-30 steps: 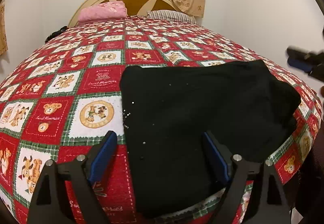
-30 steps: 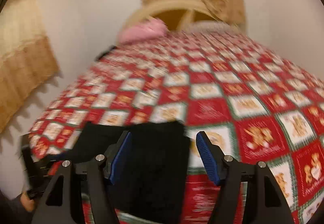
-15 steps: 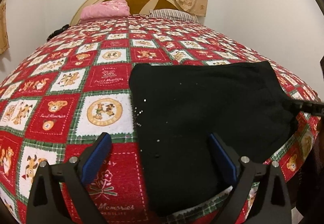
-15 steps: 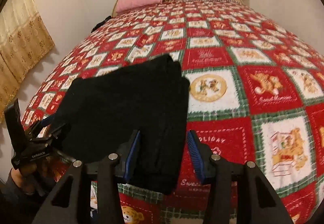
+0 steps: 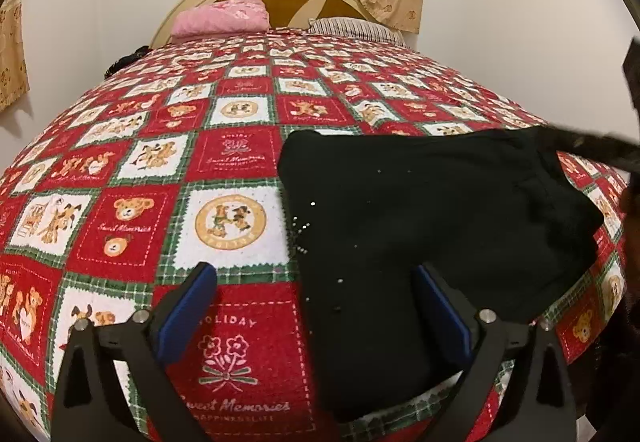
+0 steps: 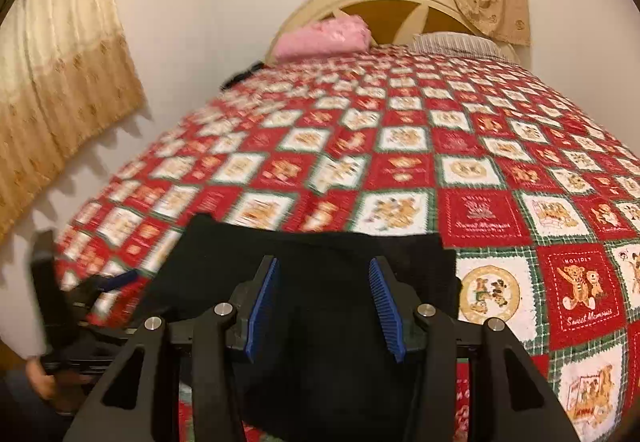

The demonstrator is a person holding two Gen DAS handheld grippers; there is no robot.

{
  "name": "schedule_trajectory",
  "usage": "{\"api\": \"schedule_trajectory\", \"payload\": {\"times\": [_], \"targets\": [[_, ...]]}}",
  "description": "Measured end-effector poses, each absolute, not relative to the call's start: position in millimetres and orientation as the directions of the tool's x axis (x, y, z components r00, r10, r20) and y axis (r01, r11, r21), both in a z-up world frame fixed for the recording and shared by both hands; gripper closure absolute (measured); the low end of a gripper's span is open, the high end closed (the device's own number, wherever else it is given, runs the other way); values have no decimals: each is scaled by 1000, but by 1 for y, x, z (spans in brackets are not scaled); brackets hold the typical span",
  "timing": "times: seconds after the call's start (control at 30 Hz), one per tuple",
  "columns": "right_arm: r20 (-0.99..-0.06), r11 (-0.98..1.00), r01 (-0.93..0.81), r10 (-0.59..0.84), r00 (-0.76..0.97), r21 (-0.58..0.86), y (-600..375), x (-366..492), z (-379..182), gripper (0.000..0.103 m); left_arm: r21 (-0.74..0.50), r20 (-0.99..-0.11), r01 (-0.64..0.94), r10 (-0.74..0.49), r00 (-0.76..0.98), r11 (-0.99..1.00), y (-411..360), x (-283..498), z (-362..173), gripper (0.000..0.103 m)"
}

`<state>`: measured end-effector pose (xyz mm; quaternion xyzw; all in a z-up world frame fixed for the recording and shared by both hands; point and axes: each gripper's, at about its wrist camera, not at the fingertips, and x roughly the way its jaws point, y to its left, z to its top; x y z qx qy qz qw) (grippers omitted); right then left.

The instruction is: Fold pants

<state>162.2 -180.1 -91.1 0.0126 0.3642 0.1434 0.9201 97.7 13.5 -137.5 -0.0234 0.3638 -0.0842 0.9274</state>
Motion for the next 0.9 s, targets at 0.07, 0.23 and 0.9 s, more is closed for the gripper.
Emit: {"api": "schedule_trajectory", "payload": {"times": [0.07, 0.23, 0.9], "targets": [[-689, 963, -228, 264, 675, 145, -190, 167, -105, 54, -115, -675, 141, -181, 715, 983, 14, 98, -139, 1], [-677, 960, -261, 259, 689, 102, -190, 156, -102, 54, -130, -681, 137, -189, 707, 982, 15, 99, -142, 0], [-695, 946, -325, 231, 681, -5, -189, 81, -120, 54, -128, -694, 135, -187, 696, 982, 15, 97, -140, 0]]}}
